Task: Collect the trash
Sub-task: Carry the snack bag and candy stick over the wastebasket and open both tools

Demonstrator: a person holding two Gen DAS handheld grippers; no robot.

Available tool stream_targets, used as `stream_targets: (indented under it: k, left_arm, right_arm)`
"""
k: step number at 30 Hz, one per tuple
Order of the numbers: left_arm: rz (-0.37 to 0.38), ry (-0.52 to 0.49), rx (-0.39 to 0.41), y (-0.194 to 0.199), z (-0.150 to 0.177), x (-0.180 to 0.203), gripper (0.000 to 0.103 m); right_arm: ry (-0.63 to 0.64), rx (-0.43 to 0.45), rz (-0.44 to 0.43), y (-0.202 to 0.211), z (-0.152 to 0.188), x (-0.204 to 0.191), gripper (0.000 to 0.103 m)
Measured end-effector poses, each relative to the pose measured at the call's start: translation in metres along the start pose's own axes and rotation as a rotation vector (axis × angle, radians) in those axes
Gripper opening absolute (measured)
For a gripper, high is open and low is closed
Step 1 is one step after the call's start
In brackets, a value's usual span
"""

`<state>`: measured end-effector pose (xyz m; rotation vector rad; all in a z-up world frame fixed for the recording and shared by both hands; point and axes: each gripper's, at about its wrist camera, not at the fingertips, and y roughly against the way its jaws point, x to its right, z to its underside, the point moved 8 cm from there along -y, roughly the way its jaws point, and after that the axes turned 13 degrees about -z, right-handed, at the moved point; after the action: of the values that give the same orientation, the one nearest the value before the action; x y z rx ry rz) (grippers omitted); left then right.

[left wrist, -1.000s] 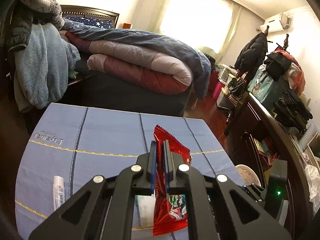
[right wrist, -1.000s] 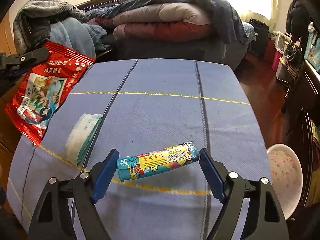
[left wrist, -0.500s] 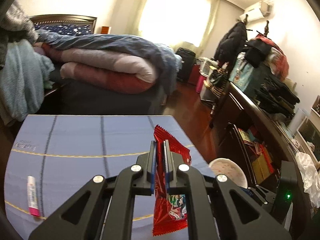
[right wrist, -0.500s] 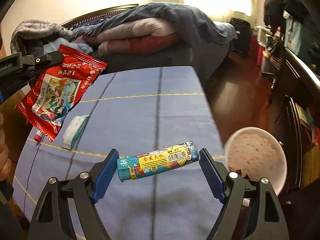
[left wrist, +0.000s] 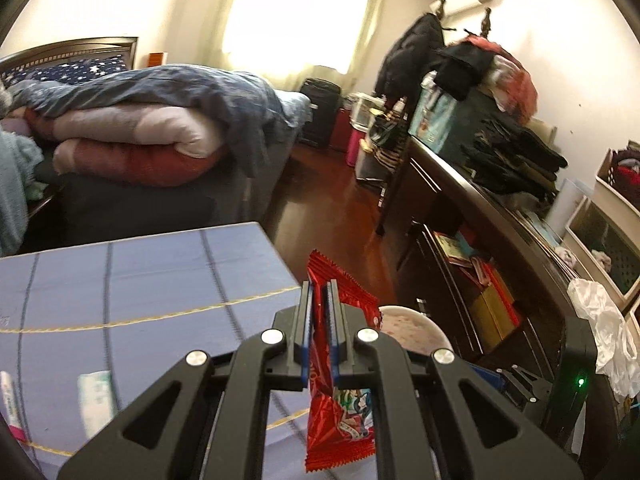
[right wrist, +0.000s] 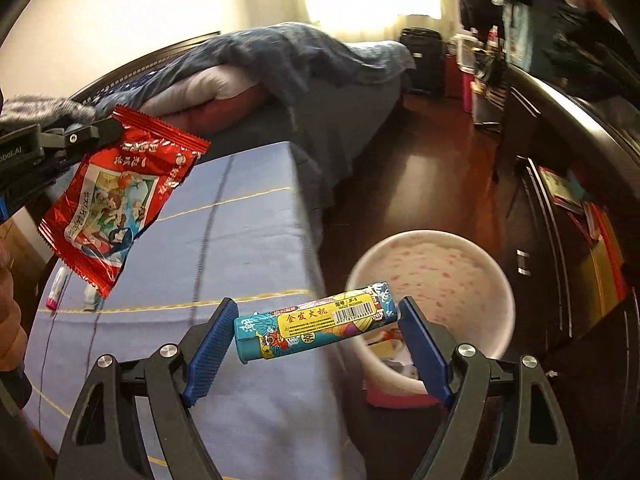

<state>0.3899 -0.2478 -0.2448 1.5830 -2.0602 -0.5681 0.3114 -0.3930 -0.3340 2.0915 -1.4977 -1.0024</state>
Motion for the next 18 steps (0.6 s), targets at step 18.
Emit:
stream_targets:
  k: [18]
  left_arm:
    - [0.113,-0.115,-0.049,-0.062,0.005,0.118,0.009]
  right_arm:
    - [-0.156,0.066,0.110,0.027,0.002,0.110,0.082]
